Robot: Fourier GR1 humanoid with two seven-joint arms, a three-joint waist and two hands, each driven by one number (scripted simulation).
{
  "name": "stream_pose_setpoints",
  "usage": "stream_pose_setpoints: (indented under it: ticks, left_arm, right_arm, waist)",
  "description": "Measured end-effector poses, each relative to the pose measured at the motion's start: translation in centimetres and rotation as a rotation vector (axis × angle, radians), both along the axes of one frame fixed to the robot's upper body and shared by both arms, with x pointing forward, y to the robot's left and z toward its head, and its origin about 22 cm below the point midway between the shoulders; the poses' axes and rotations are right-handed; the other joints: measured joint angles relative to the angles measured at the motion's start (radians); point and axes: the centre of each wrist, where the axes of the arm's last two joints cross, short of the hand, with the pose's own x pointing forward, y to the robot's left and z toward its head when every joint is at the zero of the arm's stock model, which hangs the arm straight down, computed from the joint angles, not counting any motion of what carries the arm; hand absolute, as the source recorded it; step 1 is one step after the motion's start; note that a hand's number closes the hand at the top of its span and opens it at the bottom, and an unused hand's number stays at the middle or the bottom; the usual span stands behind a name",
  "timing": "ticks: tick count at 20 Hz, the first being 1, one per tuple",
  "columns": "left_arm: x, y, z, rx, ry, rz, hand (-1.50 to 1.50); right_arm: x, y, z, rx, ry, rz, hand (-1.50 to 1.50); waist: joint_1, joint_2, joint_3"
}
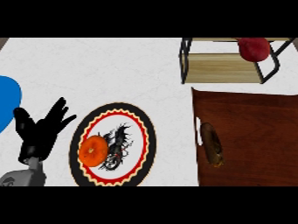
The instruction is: Pick the pear from the tray and place it in the tiered shelf
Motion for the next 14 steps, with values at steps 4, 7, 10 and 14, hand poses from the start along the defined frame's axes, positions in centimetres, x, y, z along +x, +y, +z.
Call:
stream_pose_setpoints:
  ticks: [4, 7, 10, 14]
  left_arm:
    - [0.0, -0.2, -0.1, 0.007, 0.0, 0.008, 0.0]
    - [0.1, 0.2, 0.1, 0.009, 0.004, 0.01, 0.0]
    - [0.2, 0.1, 0.4, 0.009, 0.013, 0.008, 0.0]
    - [0.0, 0.3, -0.1, 0.01, 0.006, 0.016, 0.0]
  right_arm:
    - [-0.5, -1.5, 0.8, 0.073, -0.051, -0.084, -1.5]
    - [-1.6, -4.2, 1.9, 0.09, -0.075, -0.183, -1.5]
    - [-2.9, -7.2, 2.6, 0.133, -0.091, -0.272, -1.5]
    - [-5.0, -11.9, 2.5, 0.214, -0.112, -0.348, -1.5]
  waist:
    - [0.0, 0.0, 0.001]
    - [-0.003, 0.001, 0.001]
    - [-0.004, 0.002, 0.0]
    - [-0.01, 0.001, 0.001]
